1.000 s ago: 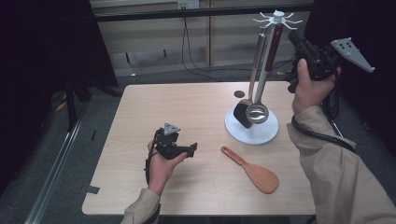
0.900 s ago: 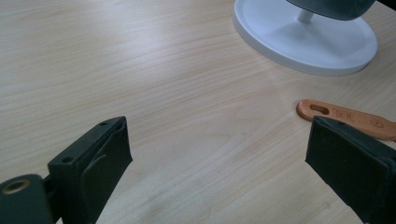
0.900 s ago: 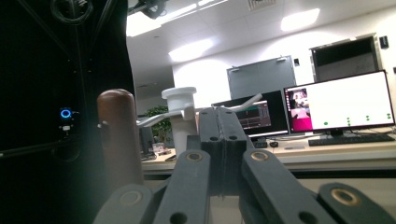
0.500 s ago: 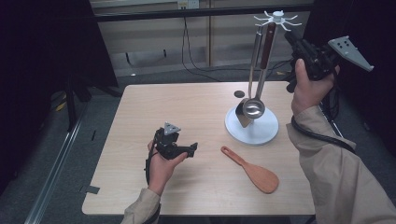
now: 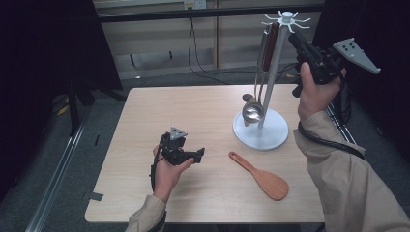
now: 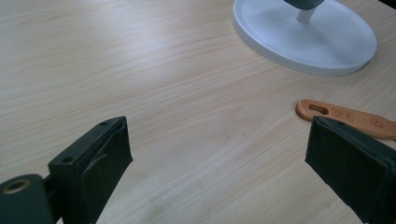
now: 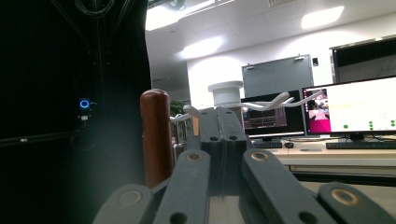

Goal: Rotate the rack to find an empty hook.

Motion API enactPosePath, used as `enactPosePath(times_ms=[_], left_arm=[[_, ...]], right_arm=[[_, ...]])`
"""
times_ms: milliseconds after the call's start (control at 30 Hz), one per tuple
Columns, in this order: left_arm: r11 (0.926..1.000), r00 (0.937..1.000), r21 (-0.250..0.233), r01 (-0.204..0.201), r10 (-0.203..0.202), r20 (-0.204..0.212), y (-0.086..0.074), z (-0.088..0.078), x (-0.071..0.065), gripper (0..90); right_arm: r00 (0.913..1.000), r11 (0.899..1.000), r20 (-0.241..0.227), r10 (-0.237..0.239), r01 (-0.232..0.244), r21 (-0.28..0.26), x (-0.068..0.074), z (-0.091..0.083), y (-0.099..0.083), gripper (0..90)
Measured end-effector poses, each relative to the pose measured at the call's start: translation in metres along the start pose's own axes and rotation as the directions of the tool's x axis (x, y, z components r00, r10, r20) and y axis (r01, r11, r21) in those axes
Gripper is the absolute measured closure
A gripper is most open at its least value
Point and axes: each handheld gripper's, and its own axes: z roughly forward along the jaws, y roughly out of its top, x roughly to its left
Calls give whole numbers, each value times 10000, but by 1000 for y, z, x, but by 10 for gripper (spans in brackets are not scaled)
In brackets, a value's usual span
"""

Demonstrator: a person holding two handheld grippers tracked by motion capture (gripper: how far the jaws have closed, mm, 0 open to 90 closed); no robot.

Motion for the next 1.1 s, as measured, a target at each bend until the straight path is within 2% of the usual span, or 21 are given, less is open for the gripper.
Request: enactPosePath(times_ms=[600, 700, 800, 900, 933, 1000, 1100], left_arm=[[10000, 10000, -100, -5, 5, -32, 1, -2, 1, 64], [9999, 10000, -124, -30, 29, -30, 2, -2, 0, 64], [9999, 10000, -141, -33, 32, -50, 2, -3, 0, 64], [9998, 10000, -199, 68, -69, -45, 2, -2, -1, 64], [9999, 10000, -128, -28, 27, -42, 2, -3, 0, 64], [9998, 10000, -198, 35, -35, -25, 2, -2, -1, 64], [9999, 10000, -141, -31, 31, -4, 2, -2, -1, 64]], right_arm=[[9999, 9998, -157, -39, 42, 182, 3, 2, 0, 900], [9998, 9991, -114, -143, 147, 387, 4, 0, -2, 857], [9995, 9990, -301, -78, 91, 446, 5, -4, -5, 831], [9986, 9980, -536, -50, 84, 622, 8, -7, -9, 760], [9978, 9980, -650, 96, -55, 624, 10, -8, -10, 741], [9962, 9974, -865, -83, 144, 703, 12, -11, -13, 721], [9943, 9969, -1065, -23, 107, 780, 14, -15, -17, 677]])
